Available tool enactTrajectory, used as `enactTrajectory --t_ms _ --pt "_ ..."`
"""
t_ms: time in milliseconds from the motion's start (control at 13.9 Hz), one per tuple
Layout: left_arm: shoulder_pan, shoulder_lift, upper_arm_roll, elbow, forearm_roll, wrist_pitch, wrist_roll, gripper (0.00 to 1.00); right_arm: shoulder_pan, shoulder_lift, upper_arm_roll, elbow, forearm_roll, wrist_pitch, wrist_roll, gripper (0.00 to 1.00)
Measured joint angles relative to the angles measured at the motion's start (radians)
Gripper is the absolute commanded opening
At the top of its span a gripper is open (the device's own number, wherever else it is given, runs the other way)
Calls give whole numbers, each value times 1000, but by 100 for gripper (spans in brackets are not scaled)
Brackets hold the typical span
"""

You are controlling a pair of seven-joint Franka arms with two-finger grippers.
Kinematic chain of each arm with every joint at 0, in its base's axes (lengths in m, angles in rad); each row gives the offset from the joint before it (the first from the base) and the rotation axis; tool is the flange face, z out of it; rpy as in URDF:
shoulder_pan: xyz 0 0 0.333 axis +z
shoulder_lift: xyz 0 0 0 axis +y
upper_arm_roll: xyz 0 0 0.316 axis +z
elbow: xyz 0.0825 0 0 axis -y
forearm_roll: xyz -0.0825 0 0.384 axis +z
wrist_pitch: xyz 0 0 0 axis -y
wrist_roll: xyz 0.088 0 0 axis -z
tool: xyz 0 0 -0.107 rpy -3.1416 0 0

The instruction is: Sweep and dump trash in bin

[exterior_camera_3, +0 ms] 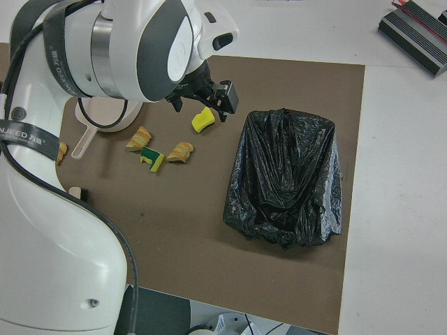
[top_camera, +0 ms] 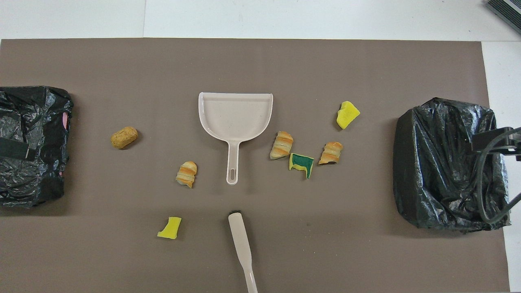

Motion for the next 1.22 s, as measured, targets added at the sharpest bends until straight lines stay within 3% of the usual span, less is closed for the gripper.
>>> enactTrajectory --t_ms 934,1222 --pt "-1 -3 -8 -1 0 -1 0 100 4 -2 2 5 1 3 0 100" --pt "-78 -29 -28 -52 -1 -2 -34 100 4 -2 2 5 1 3 0 100"
